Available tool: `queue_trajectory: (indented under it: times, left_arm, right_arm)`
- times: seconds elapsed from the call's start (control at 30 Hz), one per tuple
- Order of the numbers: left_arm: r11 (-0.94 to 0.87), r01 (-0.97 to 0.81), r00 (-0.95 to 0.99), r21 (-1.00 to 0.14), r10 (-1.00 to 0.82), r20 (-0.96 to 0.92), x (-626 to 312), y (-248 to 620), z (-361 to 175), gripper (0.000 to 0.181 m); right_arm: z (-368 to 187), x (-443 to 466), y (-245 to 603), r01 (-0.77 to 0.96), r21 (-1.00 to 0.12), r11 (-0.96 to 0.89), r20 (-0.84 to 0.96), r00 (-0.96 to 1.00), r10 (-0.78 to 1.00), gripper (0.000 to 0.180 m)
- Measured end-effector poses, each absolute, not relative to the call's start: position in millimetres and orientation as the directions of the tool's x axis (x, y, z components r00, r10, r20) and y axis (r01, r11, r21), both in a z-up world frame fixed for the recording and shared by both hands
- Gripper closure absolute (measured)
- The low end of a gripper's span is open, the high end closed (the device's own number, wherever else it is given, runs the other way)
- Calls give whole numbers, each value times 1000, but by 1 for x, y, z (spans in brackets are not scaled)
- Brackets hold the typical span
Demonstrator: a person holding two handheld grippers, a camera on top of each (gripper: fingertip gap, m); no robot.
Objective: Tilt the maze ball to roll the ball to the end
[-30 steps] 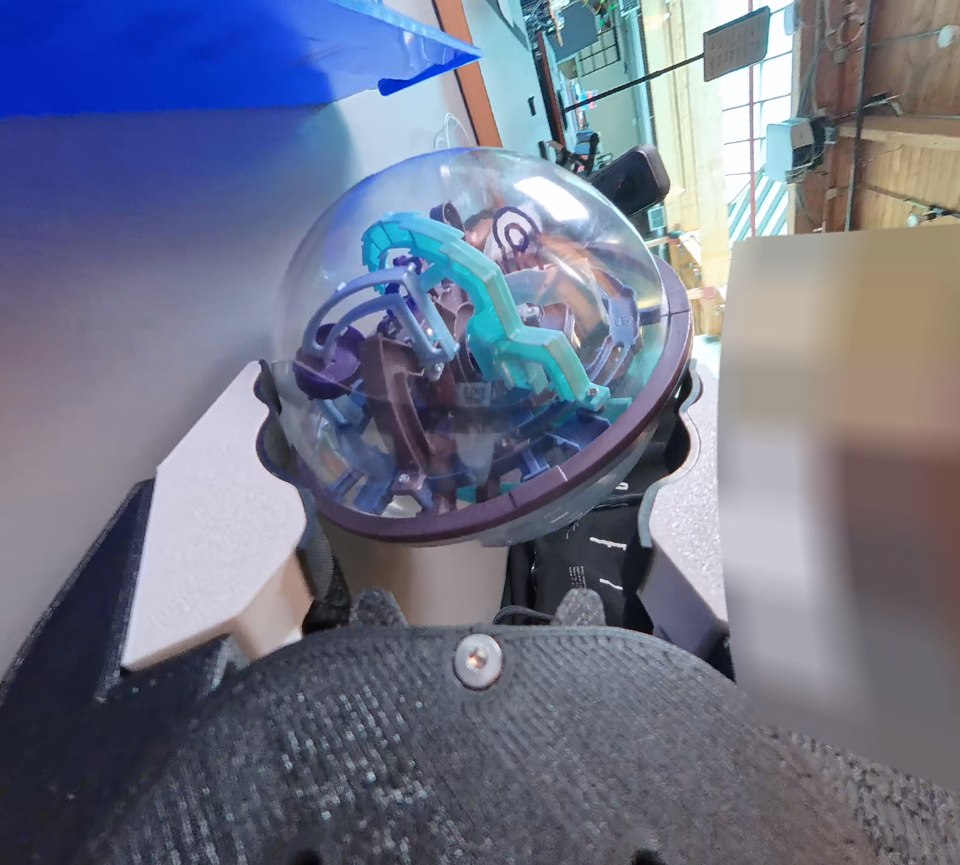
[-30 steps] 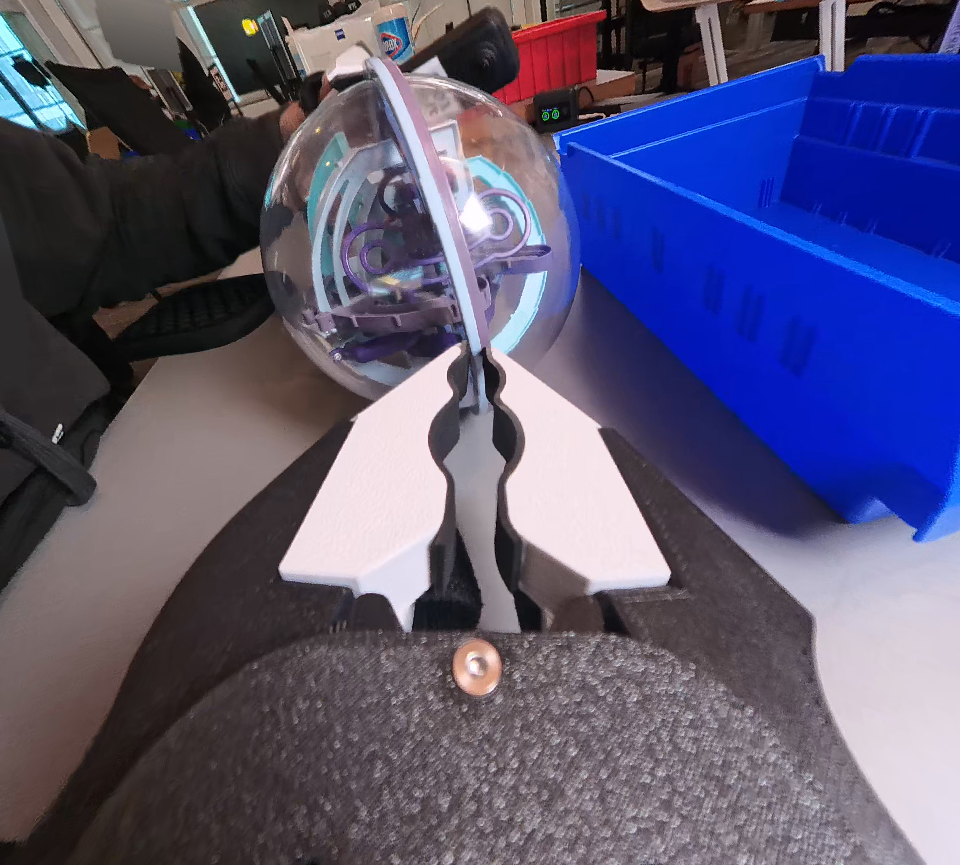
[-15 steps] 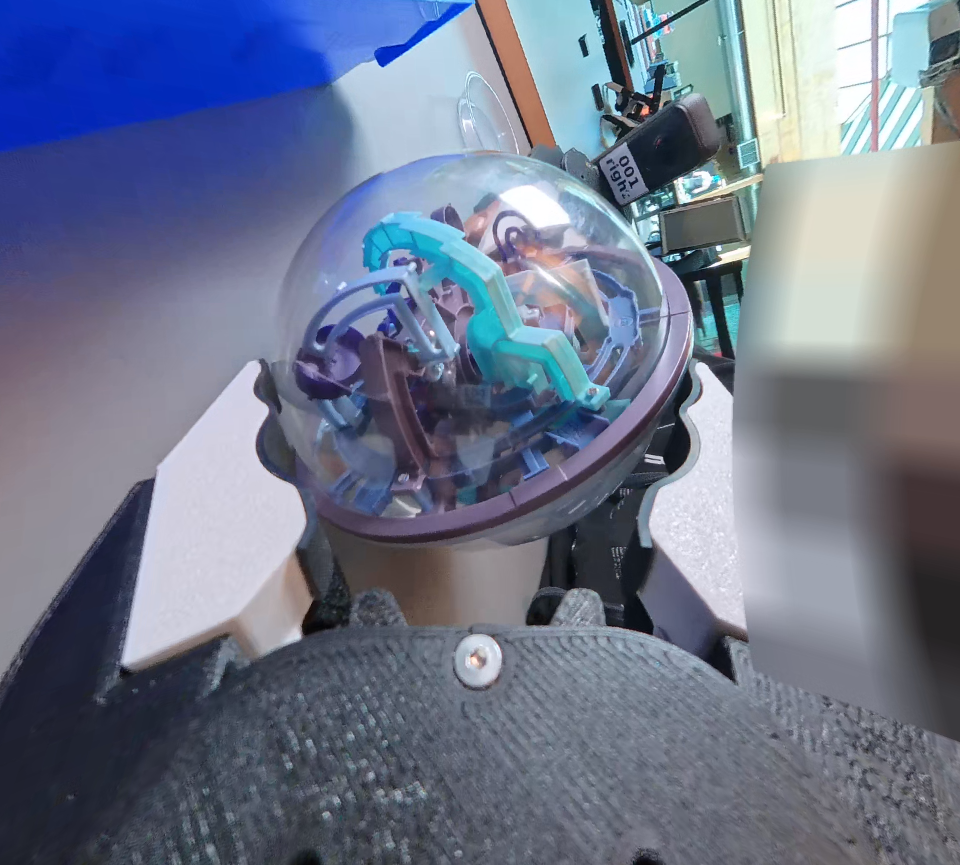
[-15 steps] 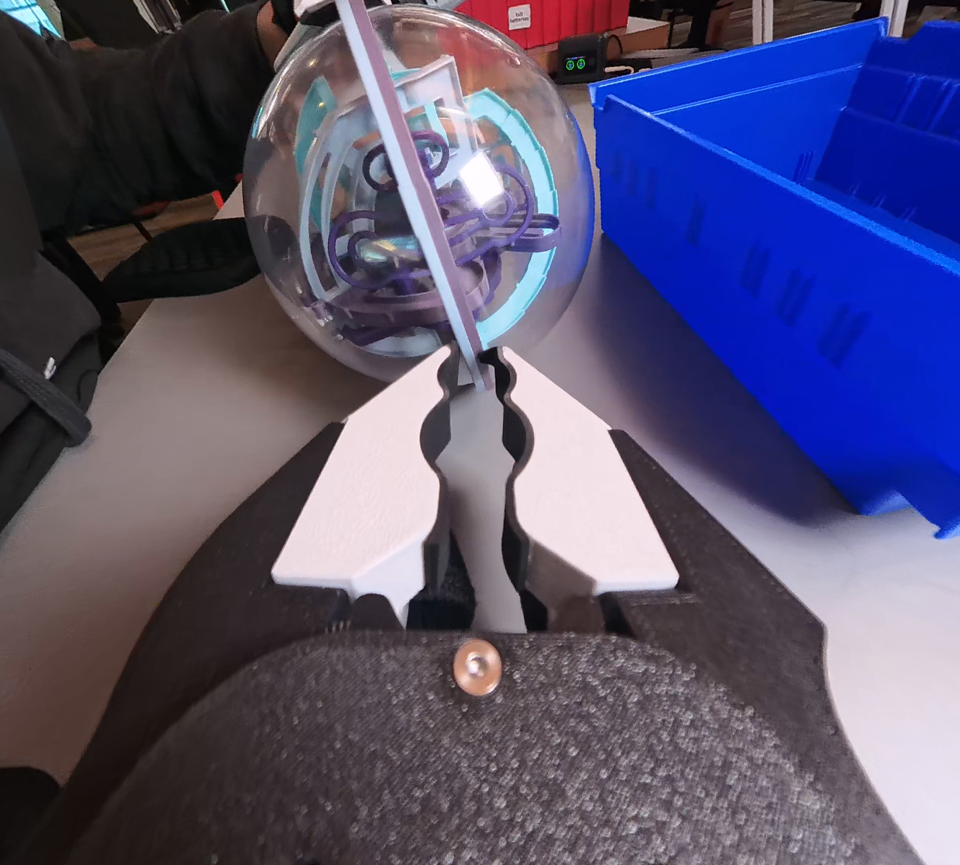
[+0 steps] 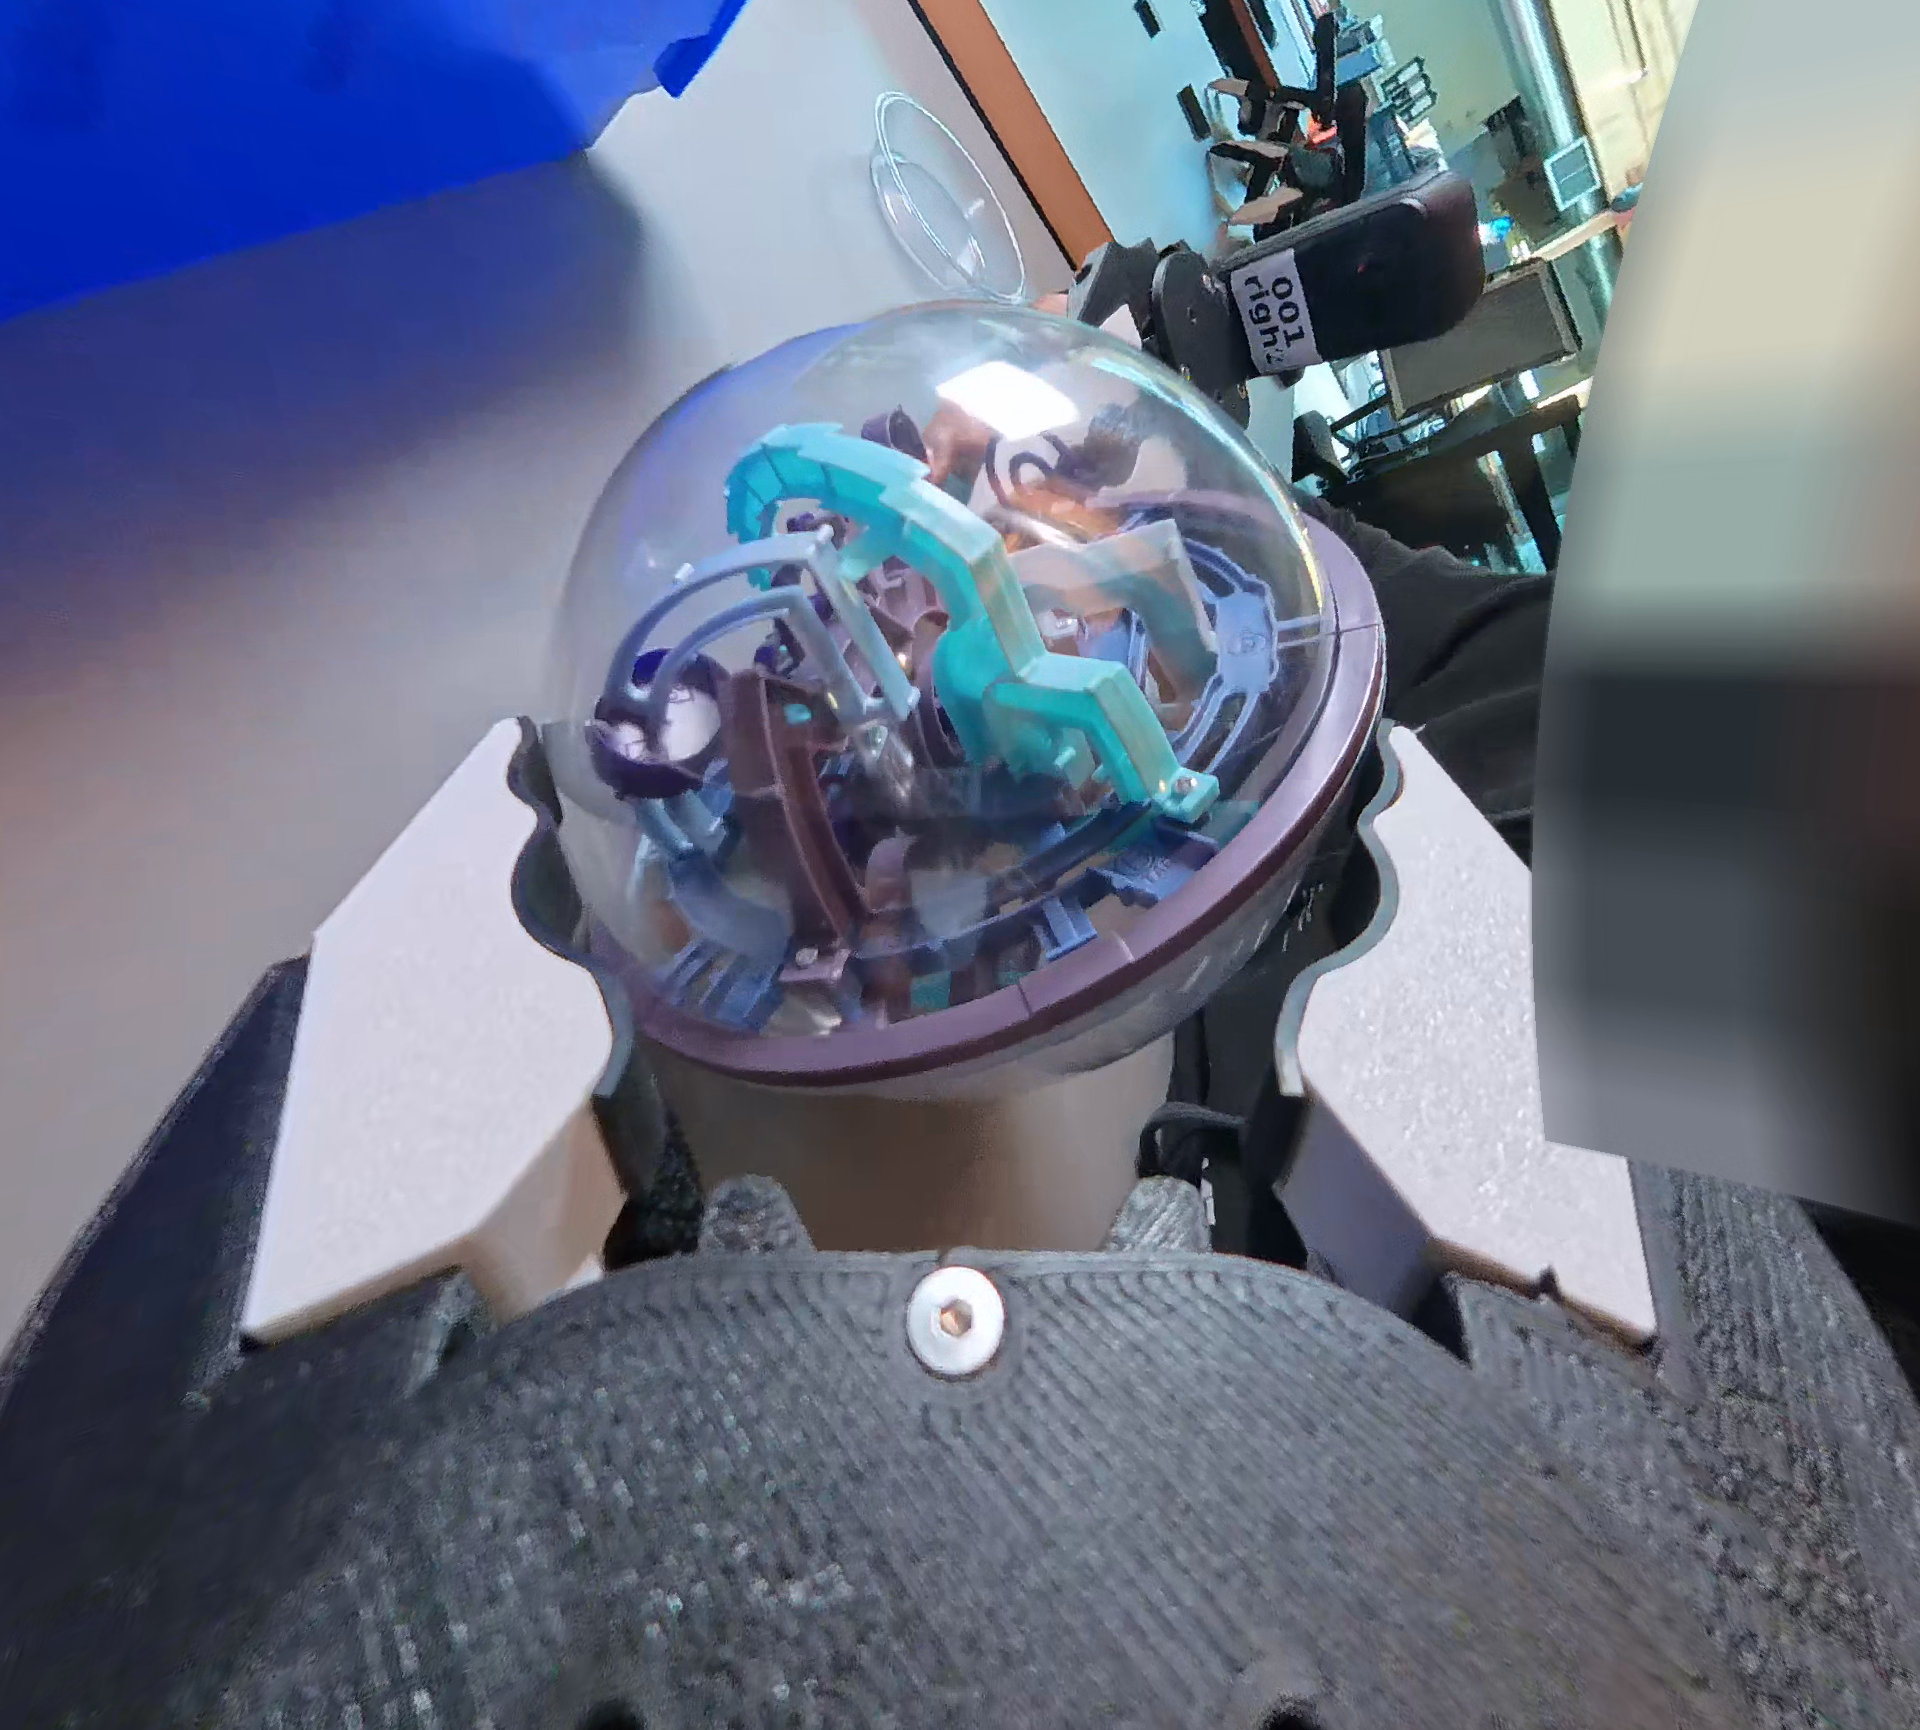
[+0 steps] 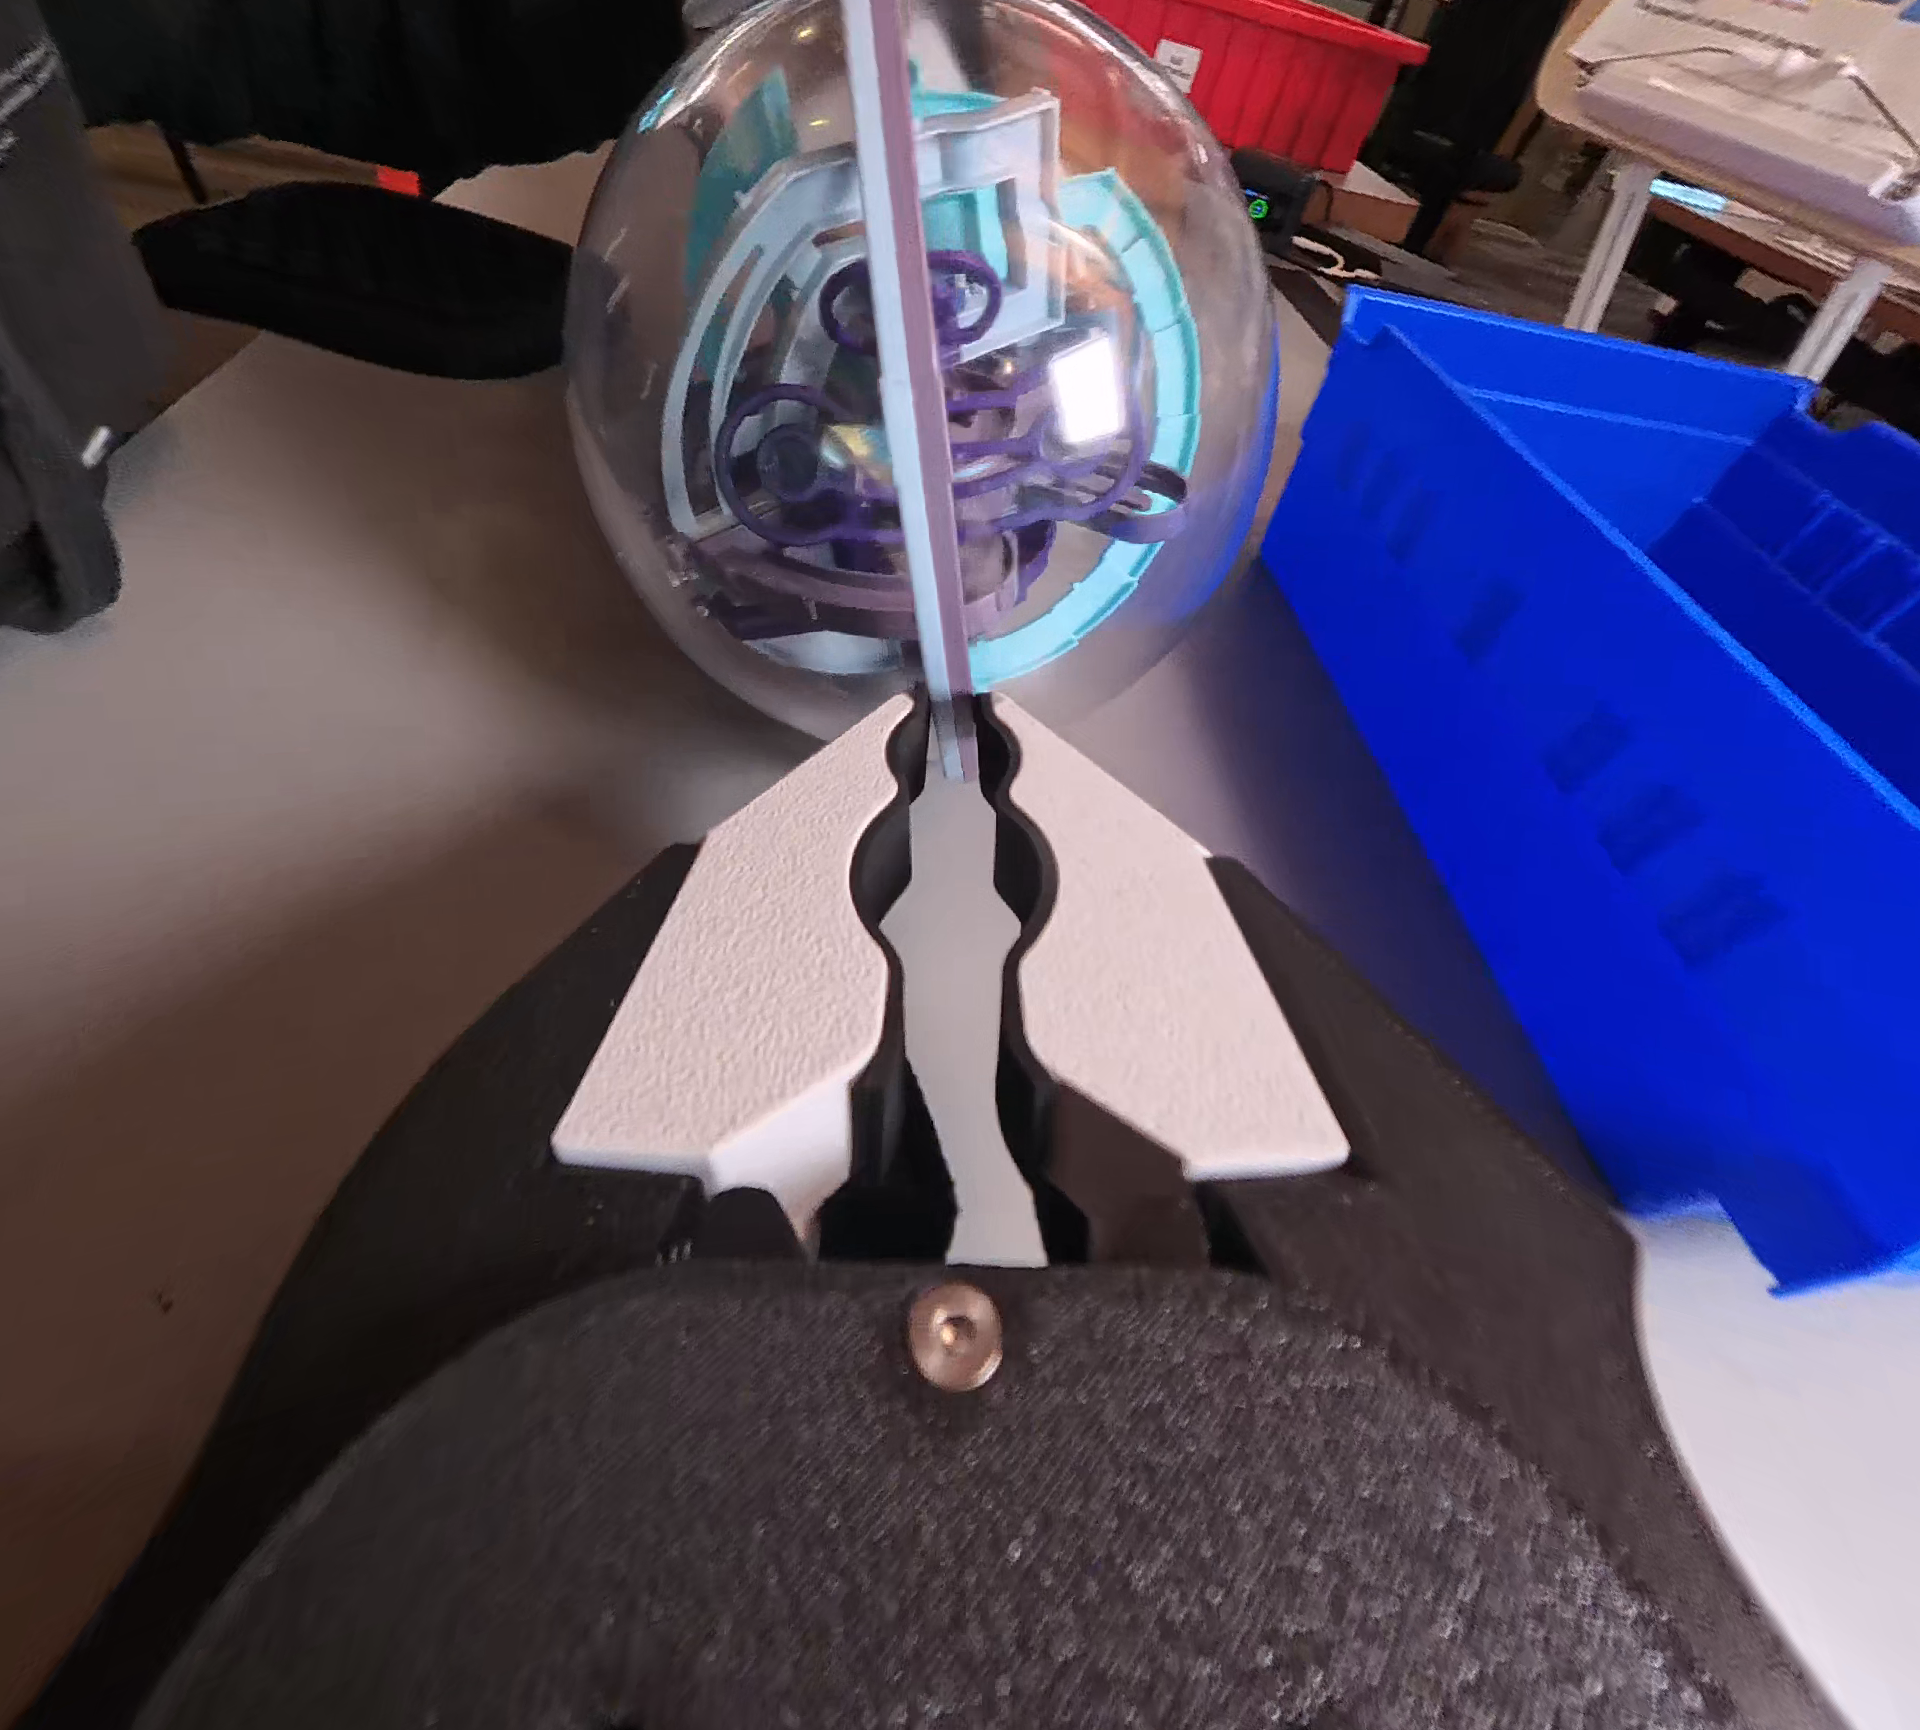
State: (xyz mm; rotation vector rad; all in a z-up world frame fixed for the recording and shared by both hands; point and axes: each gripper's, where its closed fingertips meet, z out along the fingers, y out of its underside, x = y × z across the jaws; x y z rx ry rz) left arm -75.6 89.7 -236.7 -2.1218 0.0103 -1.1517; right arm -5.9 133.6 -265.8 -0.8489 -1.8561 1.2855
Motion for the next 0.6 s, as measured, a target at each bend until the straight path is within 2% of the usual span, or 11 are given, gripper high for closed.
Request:
queue_trajectory:
  times: [0.03,0.33,0.5,0.6]
  left_arm:
    - [-743,300,607,-599,-335,720,-75,87,-236,35]
    - [-709,243,634,-662,-400,662,-77,80,-232,34]
    - [-713,235,637,-660,-400,659,-76,82,-230,34]
    - [-736,277,614,-618,-360,703,-78,86,-230,35]
  right_arm:
    - [-267,-5,129,113,-948,299,192,-544,817,173]
    - [-279,-3,102,115,-923,366,227,-605,763,172]
    - [-281,0,98,127,-920,371,217,-623,751,172]
    - [-280,0,97,135,-928,347,191,-627,756,173]
